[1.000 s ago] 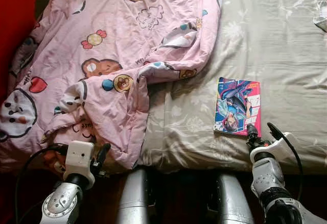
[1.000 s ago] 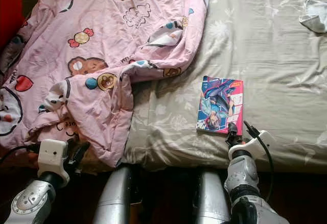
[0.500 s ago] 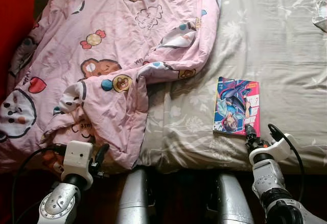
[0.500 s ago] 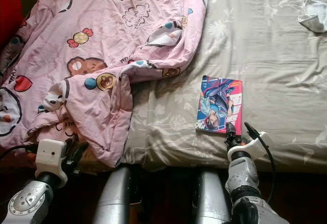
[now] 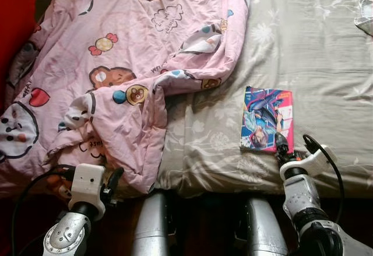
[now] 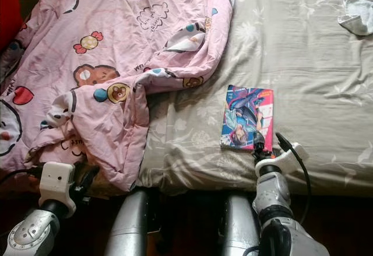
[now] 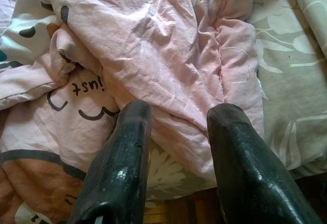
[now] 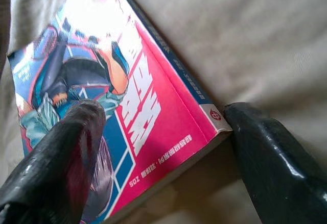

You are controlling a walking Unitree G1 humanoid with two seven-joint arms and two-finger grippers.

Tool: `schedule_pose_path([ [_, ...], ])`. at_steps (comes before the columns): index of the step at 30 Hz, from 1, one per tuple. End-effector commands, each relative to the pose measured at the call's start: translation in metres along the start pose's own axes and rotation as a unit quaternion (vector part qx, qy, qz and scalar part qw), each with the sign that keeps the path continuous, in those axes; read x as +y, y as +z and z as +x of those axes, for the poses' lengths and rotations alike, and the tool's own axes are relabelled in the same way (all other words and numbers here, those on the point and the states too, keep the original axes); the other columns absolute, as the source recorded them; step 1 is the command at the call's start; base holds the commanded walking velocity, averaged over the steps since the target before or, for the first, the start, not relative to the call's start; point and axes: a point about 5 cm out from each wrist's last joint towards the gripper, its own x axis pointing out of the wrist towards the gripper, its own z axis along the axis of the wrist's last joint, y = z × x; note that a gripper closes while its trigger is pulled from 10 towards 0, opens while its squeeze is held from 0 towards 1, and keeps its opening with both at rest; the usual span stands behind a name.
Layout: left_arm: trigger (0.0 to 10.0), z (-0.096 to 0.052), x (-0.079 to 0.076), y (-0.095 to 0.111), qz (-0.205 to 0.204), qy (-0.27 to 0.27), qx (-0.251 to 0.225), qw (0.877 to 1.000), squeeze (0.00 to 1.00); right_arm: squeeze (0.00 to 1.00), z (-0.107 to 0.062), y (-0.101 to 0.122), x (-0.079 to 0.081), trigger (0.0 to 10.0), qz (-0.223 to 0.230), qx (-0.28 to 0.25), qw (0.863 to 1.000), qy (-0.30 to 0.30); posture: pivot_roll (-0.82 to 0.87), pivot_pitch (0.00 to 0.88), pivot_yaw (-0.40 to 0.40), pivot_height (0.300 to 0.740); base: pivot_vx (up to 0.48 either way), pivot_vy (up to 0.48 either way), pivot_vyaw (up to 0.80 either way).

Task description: Clean up the room

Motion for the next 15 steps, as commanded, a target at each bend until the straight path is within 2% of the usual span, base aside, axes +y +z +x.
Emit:
schedule_pose_path([
  [1, 10.0, -0.005, 0.001, -0.013, -0.005, 0.007, 0.027, 1.0, 0.0, 0.0, -0.006, -0.005, -0.01, 10.0, -0.016, 0.003, 1.0, -0.019, 0.19, 0.461, 0.123, 0.619, 0.0, 0.0, 0.0],
  [8, 10.0, -0.004, -0.001, -0.014, -0.009, 0.007, 0.026, 1.0, 0.0, 0.0, -0.025, -0.027, -0.031, 10.0, -0.021, 0.015, 0.998, -0.051, 0.18, 0.454, 0.117, 0.619, 0.0, 0.0, 0.0],
  [11, 10.0, -0.005, 0.0, -0.014, -0.008, 0.007, 0.027, 1.0, 0.0, 0.0, -0.036, -0.035, -0.042, 10.0, -0.006, 0.008, 0.997, -0.072, 0.18, 0.458, 0.122, 0.619, 0.0, 0.0, 0.0],
  [15, 10.0, -0.004, 0.0, -0.014, -0.008, 0.006, 0.026, 1.0, 0.0, 0.0, -0.031, -0.029, -0.034, 10.0, 0.004, -0.009, 0.999, -0.048, 0.18, 0.458, 0.125, 0.619, 0.0, 0.0, 0.0],
])
